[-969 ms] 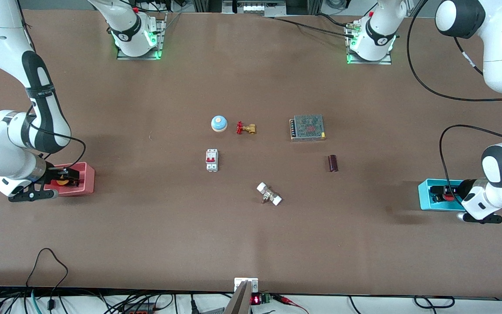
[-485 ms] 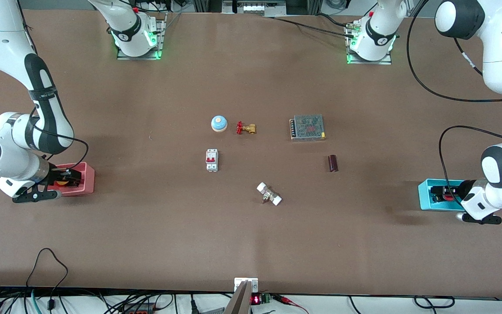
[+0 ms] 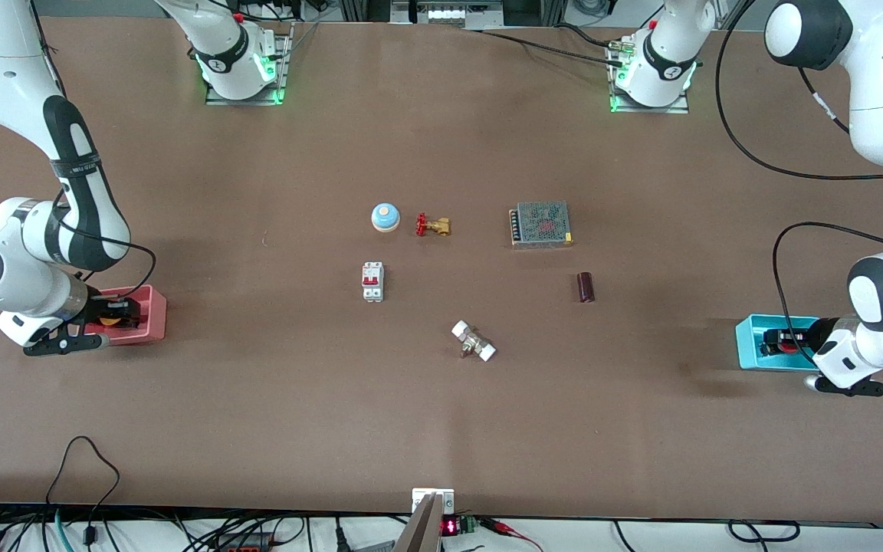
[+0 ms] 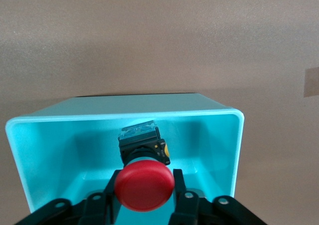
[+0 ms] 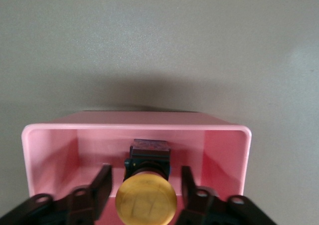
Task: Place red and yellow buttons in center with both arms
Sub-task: 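Grasp the yellow button with the right gripper while the left gripper grasps the red button, then lift the yellow button with the right gripper while the left gripper lifts the red button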
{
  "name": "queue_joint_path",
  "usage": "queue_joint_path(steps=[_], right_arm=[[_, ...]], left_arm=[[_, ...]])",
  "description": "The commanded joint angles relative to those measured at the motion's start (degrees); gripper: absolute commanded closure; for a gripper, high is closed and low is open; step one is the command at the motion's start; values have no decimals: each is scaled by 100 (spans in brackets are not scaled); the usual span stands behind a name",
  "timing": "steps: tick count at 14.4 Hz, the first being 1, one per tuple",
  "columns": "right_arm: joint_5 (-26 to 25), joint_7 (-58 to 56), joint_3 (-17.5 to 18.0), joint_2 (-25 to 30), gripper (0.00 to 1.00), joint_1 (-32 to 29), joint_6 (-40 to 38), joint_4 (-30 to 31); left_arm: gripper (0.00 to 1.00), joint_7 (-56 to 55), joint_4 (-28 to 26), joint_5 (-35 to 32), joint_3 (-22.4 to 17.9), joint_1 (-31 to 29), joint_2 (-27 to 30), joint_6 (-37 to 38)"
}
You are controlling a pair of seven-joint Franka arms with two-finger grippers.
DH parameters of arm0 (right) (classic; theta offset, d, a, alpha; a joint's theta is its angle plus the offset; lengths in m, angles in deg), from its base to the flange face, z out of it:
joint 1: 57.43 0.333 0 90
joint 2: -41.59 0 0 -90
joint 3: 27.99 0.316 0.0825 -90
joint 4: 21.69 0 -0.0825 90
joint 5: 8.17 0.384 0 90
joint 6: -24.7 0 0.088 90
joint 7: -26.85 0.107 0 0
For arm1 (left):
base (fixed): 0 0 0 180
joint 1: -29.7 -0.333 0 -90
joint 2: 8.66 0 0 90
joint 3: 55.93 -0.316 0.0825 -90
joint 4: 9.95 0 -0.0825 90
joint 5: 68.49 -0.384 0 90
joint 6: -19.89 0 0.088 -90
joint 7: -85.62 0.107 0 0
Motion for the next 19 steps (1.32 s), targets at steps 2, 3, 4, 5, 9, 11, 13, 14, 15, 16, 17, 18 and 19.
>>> queue_joint_path(steps=[2, 3, 4, 5, 9, 11, 13, 14, 15, 16, 17, 18, 19], right_arm=[[-94, -83, 148, 23, 66, -126, 96, 73], [-94, -83, 157, 23, 71, -126, 96, 73], [-86, -83, 157, 23, 76, -126, 87, 73], [-86, -83, 166, 32, 79, -126, 78, 73], [-86, -275, 236, 513, 81, -118, -412, 29], [-7, -276, 332, 1049, 81, -118, -1201, -6], [64, 29, 647, 1471, 81, -65, -1844, -68], [64, 484, 841, 1578, 81, -48, -2064, -59], [46, 993, 1121, 1605, 81, -13, -2249, -50], [46, 1433, 1289, 1579, 81, 92, -2225, 19], [38, 1899, 1334, 1518, 81, 293, -2050, 151], [29, 2243, 1335, 1447, 81, 513, -1735, 300], [20, 2525, 1335, 1368, 81, 698, -1341, 528]], left_arm=[[65, 73, 238, -53, 9, -5, -135, 36], [68, 73, 238, -53, 9, -5, -126, 36], [70, 73, 229, -53, 9, 3, -109, 36], [70, 73, 211, -53, 9, -5, -74, 36], [70, 64, 80, -71, 35, -23, 320, 36], [72, 64, -253, -71, 44, -23, 777, 45], [72, 38, -700, -62, 53, 64, 1295, 53], [72, 20, -886, -71, 53, 117, 1541, 88], [72, -6, -1088, -62, 53, 170, 1787, 167], [72, -93, -1255, -62, 53, 249, 1990, 324], [73, -251, -1378, -62, 53, 345, 2122, 543], [73, -505, -1519, -62, 61, 494, 2263, 807], [74, -786, -1642, -54, 61, 661, 2369, 1053]])
